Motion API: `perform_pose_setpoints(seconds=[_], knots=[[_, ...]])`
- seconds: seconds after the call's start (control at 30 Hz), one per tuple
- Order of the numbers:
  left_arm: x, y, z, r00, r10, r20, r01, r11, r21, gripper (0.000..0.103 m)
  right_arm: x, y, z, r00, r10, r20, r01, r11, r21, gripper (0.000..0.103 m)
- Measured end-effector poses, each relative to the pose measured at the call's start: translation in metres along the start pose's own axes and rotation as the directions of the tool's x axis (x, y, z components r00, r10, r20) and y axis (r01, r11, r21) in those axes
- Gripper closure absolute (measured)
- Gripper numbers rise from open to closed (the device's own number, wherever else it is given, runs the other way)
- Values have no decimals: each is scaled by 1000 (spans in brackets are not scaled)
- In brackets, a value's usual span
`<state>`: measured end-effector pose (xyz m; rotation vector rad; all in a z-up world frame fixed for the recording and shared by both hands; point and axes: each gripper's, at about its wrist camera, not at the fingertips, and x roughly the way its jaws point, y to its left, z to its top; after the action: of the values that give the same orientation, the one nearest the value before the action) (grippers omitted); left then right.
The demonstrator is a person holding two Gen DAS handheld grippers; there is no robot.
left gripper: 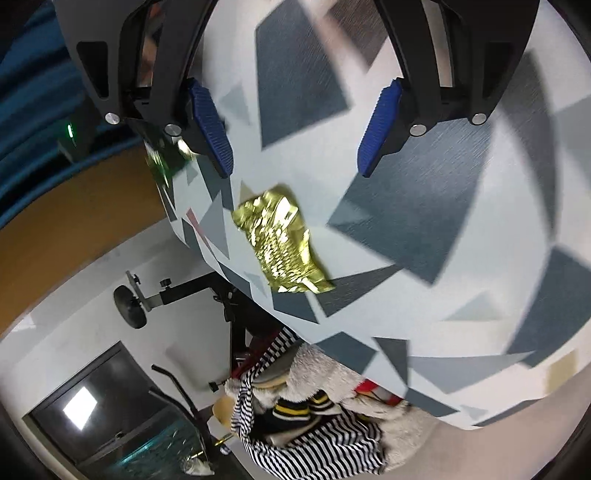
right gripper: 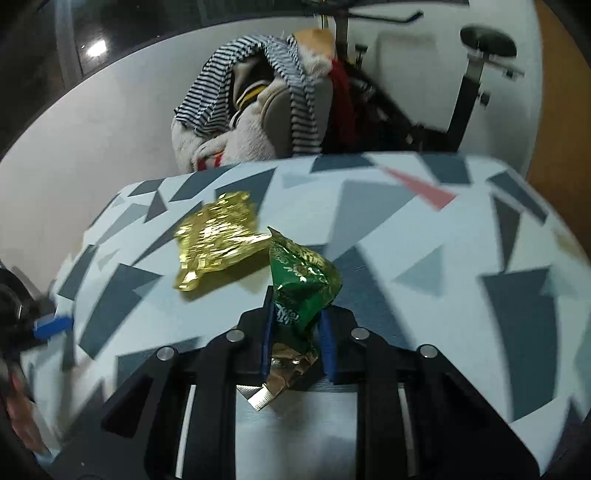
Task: Collect trash
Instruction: 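Grasp the green-and-gold wrapper with the right gripper, then grasp the gold foil wrapper with the left gripper while the right gripper holds the green wrapper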
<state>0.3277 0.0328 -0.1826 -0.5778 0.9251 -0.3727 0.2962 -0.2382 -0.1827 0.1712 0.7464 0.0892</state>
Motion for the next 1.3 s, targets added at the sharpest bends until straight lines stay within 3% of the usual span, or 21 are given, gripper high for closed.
perform_pose_setpoints(seconds=[0.17, 0.3, 0.53, 0.67, 0.77, 0.97, 1.03, 1.07, 1.3], knots=[[54, -21, 32, 997, 80, 4, -80, 996, -50, 12, -1, -22, -2, 999, 33, 13, -34, 996, 77, 79], [89, -32, 52, 987, 164, -6, -164, 985, -52, 8, 2, -26, -4, 999, 37, -5, -37, 997, 63, 79], [130, -39, 71, 953, 302, -23, -303, 952, -55, 8, 4, -36, -5, 997, 77, -17, -75, 993, 92, 79], [140, -41, 68, 915, 402, -7, -402, 915, -26, 8, 9, -36, -6, 995, 97, -20, -94, 989, 111, 79], [146, -46, 65, 897, 442, 1, -442, 896, 34, 8, 11, -34, -6, 995, 95, -25, -92, 990, 105, 79], [146, -47, 66, 895, 446, -2, -445, 893, 65, 8, 14, -28, -6, 996, 83, -29, -81, 994, 73, 79], [146, -48, 65, 897, 443, 6, -442, 893, 83, 20, 14, -28, -7, 996, 80, -30, -78, 994, 76, 79], [144, -50, 65, 903, 430, 13, -429, 897, 106, 51, 14, -28, -7, 996, 80, -30, -77, 994, 78, 79], [118, -51, 55, 939, 344, 18, -342, 924, 170, 67, 15, -27, -6, 997, 69, -40, -66, 995, 74, 79]])
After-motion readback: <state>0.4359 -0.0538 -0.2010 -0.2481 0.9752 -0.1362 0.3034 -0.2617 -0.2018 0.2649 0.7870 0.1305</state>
